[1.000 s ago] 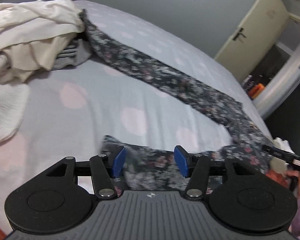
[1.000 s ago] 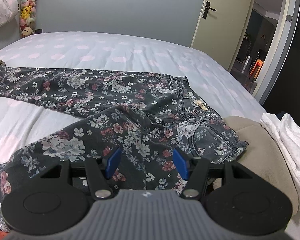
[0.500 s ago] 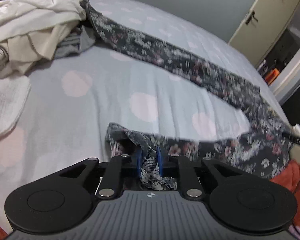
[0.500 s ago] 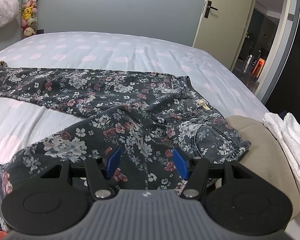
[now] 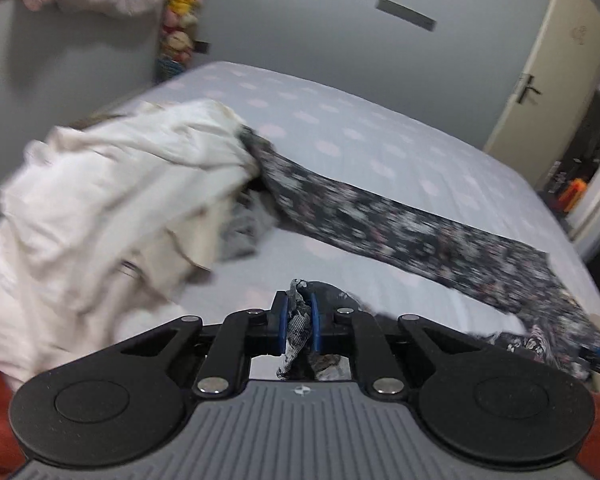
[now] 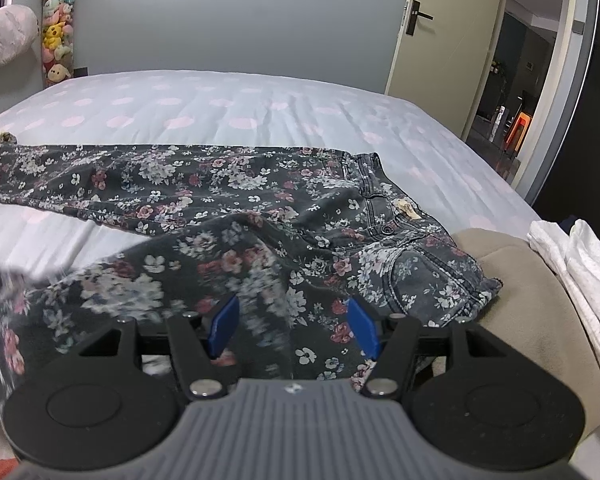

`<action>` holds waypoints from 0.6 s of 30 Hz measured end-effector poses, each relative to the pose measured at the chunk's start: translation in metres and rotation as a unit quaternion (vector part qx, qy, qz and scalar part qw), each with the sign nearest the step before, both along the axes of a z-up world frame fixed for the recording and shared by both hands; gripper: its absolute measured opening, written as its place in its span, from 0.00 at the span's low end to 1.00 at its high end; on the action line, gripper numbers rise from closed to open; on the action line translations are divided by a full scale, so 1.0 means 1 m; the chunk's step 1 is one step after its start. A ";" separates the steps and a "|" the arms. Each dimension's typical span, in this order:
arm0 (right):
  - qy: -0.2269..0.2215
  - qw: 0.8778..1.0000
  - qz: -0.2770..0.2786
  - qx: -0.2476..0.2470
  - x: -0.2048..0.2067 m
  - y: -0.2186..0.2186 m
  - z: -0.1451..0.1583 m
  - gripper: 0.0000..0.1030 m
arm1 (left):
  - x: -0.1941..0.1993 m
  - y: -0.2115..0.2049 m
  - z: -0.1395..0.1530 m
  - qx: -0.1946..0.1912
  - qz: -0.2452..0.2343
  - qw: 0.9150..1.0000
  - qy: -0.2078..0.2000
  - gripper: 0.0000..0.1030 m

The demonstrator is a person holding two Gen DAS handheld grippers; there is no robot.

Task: Fold clothes

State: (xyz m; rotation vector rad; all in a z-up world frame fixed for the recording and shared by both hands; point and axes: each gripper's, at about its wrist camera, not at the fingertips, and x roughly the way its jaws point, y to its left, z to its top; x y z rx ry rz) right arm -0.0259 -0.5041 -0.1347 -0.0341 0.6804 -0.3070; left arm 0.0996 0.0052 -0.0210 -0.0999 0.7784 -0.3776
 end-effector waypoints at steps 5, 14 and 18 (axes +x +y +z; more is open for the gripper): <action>-0.005 1.000 -0.006 0.017 0.000 -0.005 0.001 0.62 | 0.031 0.026 -0.014 0.032 0.044 0.998 0.015 0.09; -0.005 0.999 -0.014 0.039 -0.001 -0.010 0.002 0.62 | 0.086 0.027 -0.071 0.125 0.064 0.989 0.042 0.09; 0.002 0.999 -0.013 0.042 0.001 -0.011 0.000 0.62 | 0.103 0.026 -0.092 0.139 0.067 0.987 0.042 0.10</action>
